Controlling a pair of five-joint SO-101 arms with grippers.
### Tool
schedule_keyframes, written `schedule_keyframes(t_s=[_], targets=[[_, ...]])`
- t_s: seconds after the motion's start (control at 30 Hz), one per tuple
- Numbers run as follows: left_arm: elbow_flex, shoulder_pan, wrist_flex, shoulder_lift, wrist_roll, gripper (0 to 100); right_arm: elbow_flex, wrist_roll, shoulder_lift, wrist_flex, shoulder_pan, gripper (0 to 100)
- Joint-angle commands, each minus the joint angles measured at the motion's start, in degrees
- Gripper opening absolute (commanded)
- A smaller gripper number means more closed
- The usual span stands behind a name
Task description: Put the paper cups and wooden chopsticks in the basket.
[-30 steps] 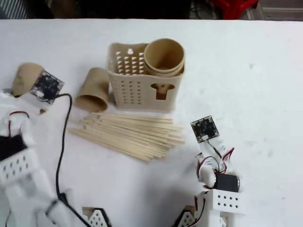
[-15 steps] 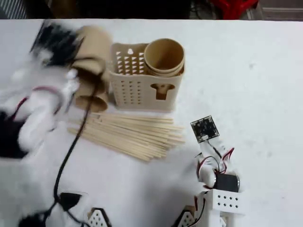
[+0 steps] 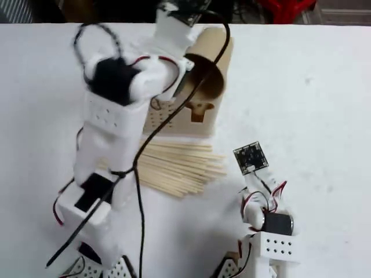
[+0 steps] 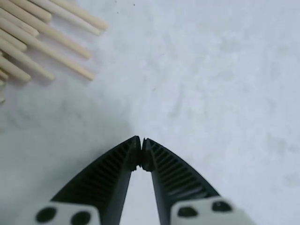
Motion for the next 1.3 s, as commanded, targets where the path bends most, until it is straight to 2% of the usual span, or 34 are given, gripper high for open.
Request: schedule_keyframes(t_s=[0.0, 0.4, 0.77, 1.27], targets=[[2.55, -1.36, 0.44, -1.01, 4.4, 2, -0.18, 0.09, -0.48, -1.1, -0.48, 2.1], [19.25, -1.71, 0.09, -17.71, 5.8, 2, -0.18, 0.09, -0.48, -1.1, -0.48, 2.1], [21.27, -1.8, 0.18, -17.71, 2.9, 2, -0.18, 0.09, -0.48, -1.1, -0.48, 2.1], [21.36, -1.71, -2.55, -17.54, 2.73, 2, -0.09, 0.09, -0.48, -1.1, -0.48, 2.1]])
